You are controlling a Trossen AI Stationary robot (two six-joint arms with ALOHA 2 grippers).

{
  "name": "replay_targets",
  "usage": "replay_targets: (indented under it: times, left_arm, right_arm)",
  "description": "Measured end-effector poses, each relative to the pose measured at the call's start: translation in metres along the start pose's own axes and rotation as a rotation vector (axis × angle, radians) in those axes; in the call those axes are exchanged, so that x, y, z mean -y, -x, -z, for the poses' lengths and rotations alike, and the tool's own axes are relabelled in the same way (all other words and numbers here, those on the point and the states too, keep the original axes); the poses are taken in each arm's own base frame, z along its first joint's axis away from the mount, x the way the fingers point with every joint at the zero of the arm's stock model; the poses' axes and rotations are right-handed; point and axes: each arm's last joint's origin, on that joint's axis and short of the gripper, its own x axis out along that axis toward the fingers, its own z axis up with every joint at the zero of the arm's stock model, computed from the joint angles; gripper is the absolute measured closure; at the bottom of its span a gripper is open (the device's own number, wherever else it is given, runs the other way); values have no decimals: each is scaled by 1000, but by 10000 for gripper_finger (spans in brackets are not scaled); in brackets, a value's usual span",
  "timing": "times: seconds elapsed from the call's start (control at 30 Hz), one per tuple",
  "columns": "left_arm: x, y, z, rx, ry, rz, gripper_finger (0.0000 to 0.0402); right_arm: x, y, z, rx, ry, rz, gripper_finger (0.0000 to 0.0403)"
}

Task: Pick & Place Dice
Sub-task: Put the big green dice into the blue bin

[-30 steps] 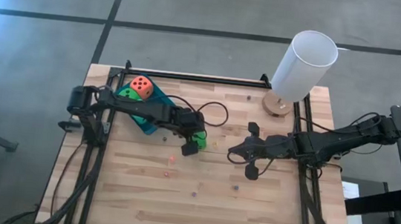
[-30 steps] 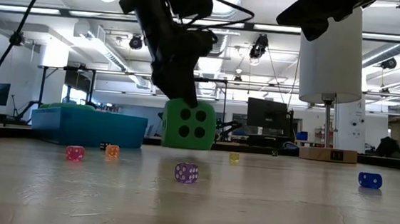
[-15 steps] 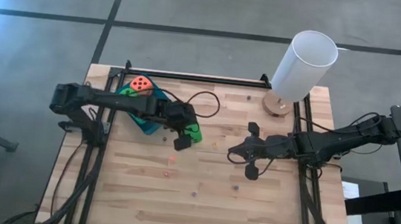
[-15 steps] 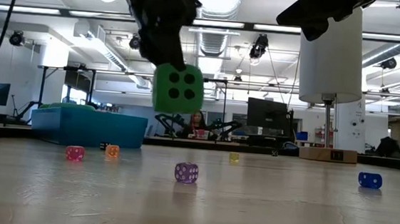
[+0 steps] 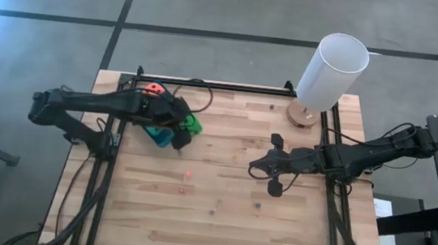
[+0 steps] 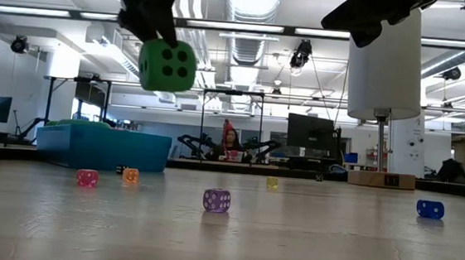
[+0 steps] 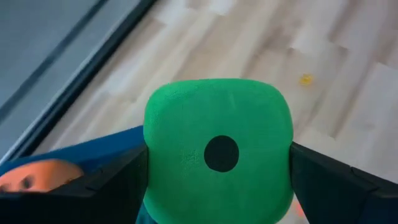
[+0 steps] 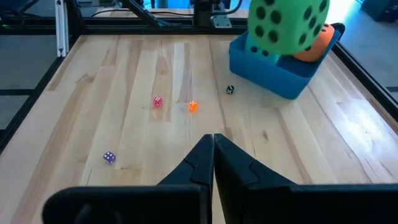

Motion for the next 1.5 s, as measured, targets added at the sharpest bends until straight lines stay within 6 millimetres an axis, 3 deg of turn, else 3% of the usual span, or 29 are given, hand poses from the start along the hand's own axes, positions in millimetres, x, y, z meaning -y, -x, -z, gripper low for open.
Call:
replay_targets:
  times: [0.43, 0.83, 1.07, 1.5]
  left_arm:
    - [-35, -5, 6, -52, 193, -298, 58]
    - [-75, -57, 27, -92, 268, -409, 56]
    - [-81, -76, 44, -139, 266, -393, 59]
    - [-81, -78, 46, -134, 264, -387, 53]
  right_arm:
    - [0, 0, 0, 0, 0, 0, 394]
    - [0, 0, 0, 0, 0, 0, 394]
    - [0, 0, 0, 1, 0, 0, 394]
    - [0, 0, 0, 0, 0, 0, 394]
